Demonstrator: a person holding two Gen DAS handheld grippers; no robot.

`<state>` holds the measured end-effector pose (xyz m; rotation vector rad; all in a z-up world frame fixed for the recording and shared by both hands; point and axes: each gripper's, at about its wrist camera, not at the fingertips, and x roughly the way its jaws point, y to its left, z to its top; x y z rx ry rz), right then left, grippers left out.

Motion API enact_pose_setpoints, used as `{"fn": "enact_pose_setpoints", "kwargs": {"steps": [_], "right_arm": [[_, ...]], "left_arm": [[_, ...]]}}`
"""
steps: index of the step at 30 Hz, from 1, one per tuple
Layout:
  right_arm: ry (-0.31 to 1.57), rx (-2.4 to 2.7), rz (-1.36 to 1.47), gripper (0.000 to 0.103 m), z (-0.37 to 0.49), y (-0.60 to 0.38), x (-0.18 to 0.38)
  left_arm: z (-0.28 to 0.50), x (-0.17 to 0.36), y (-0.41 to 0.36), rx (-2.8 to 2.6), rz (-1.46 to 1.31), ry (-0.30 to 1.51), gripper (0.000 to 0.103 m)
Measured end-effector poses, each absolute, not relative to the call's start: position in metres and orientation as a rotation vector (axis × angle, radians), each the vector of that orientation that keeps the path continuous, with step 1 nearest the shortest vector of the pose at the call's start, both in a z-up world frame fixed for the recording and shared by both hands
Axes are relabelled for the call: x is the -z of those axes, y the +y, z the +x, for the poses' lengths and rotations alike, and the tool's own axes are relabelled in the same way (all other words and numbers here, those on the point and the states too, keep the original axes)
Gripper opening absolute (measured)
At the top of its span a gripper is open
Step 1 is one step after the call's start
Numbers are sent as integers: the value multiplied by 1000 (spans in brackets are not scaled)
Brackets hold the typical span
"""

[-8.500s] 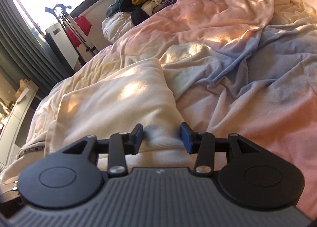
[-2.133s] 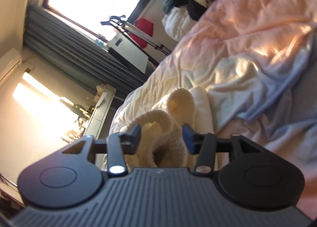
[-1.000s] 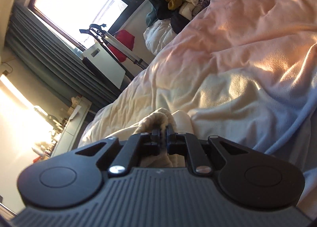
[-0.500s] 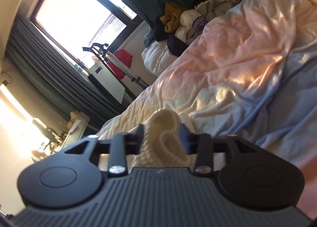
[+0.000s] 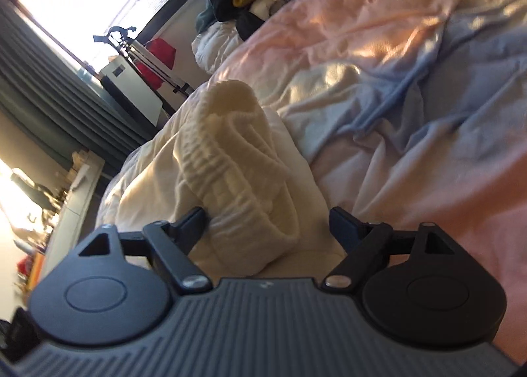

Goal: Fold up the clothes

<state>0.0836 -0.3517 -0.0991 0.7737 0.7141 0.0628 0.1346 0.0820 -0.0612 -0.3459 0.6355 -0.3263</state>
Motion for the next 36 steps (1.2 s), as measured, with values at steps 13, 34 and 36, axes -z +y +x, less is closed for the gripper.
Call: {"fn": "enact_pose_setpoints", "kwargs": {"steps": [13,34,36], "right_arm": [[757,-165,887,103,104,-347,118],[647,-150,965,46,77,-347,82],[629,-151,987,46,68,-351,74]], "left_arm": [[146,86,74,210,-370,738,102],[137,65,80,187,-548,690,32],[133,50,74,200,-550,667,32]]}}
